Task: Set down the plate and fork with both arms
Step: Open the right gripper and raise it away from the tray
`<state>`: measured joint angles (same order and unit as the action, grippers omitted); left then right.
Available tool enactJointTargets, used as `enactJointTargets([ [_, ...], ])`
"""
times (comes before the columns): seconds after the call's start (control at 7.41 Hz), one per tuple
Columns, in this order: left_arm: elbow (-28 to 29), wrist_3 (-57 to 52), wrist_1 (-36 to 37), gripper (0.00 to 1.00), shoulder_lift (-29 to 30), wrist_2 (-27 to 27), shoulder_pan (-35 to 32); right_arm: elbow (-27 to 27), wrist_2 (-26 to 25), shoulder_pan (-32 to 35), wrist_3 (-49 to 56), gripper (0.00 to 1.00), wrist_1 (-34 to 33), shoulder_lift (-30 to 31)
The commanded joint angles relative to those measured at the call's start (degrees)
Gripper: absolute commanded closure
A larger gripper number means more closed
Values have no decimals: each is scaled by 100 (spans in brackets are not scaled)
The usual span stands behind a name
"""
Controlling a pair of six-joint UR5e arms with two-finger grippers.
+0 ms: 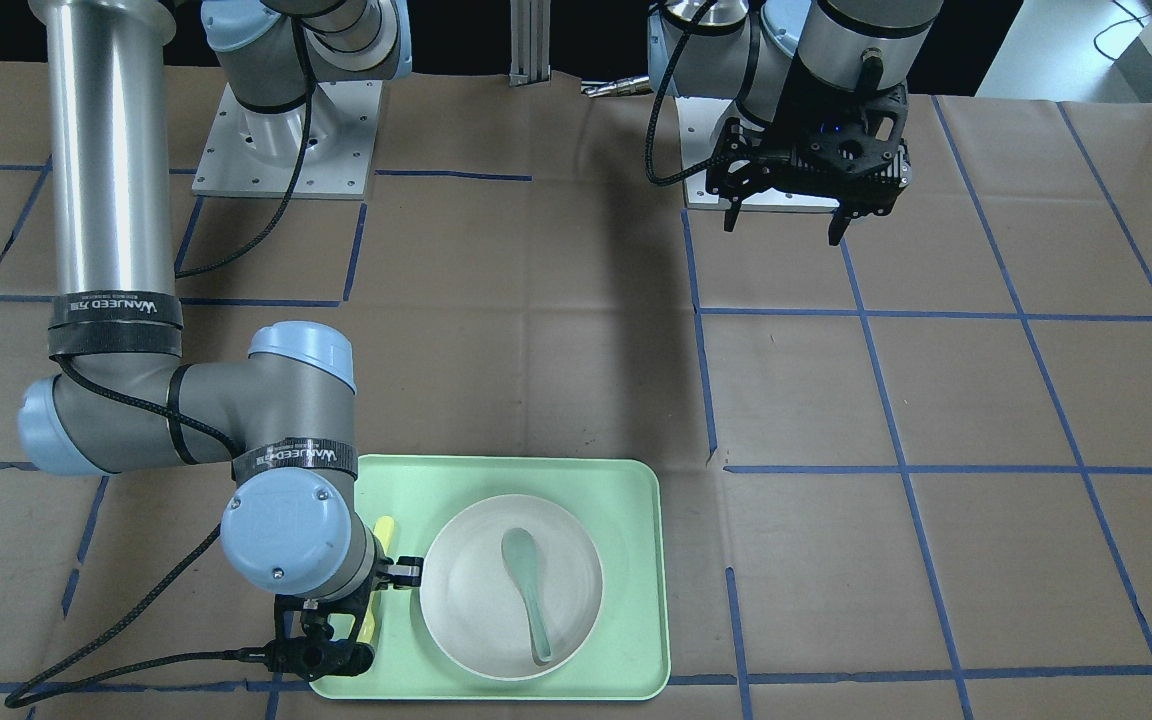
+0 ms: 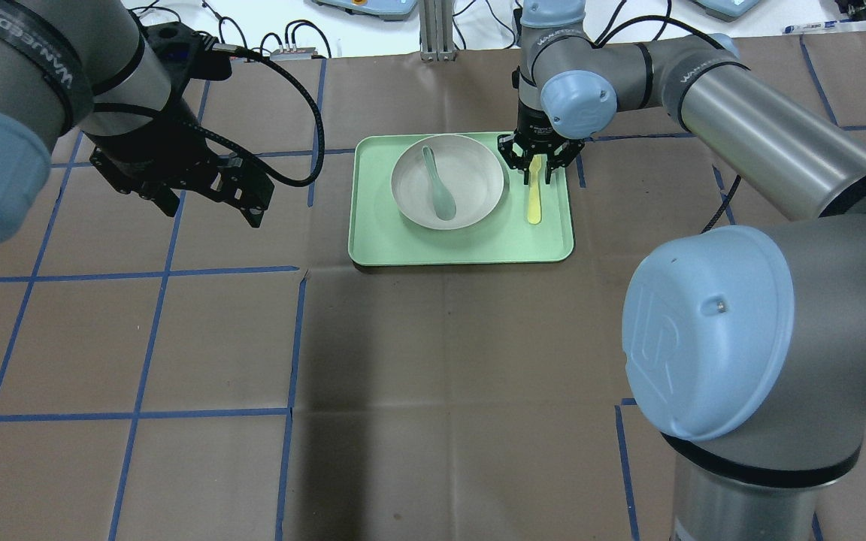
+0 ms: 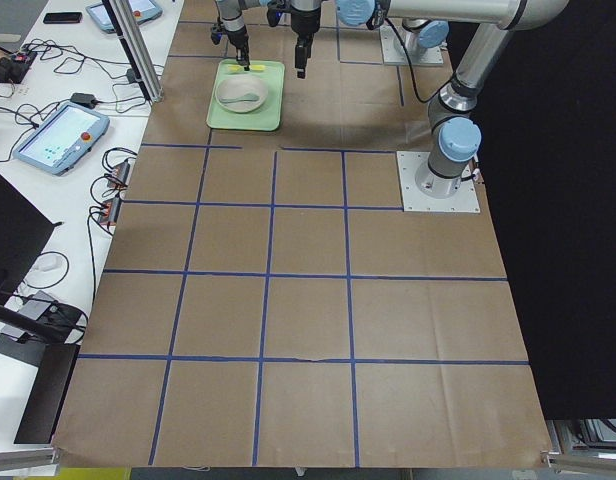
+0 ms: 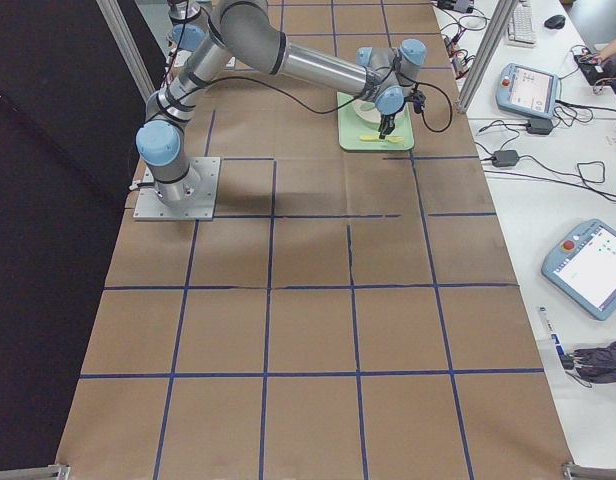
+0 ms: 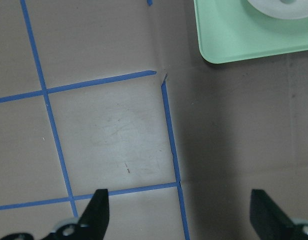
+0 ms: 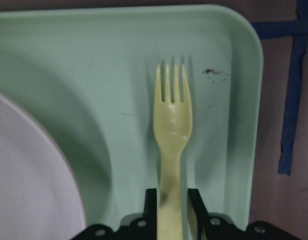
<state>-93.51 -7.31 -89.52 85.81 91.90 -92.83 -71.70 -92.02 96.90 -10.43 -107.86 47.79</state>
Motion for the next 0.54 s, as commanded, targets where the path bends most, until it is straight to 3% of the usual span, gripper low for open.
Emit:
enactJointTargets([
  [0.0, 79, 19, -13, 0, 6, 13, -25, 16, -53, -40, 14, 0, 90, 247],
  [0.4, 95, 237, -4, 0, -55, 30, -16, -81, -44, -241, 469, 0, 1061, 1125],
])
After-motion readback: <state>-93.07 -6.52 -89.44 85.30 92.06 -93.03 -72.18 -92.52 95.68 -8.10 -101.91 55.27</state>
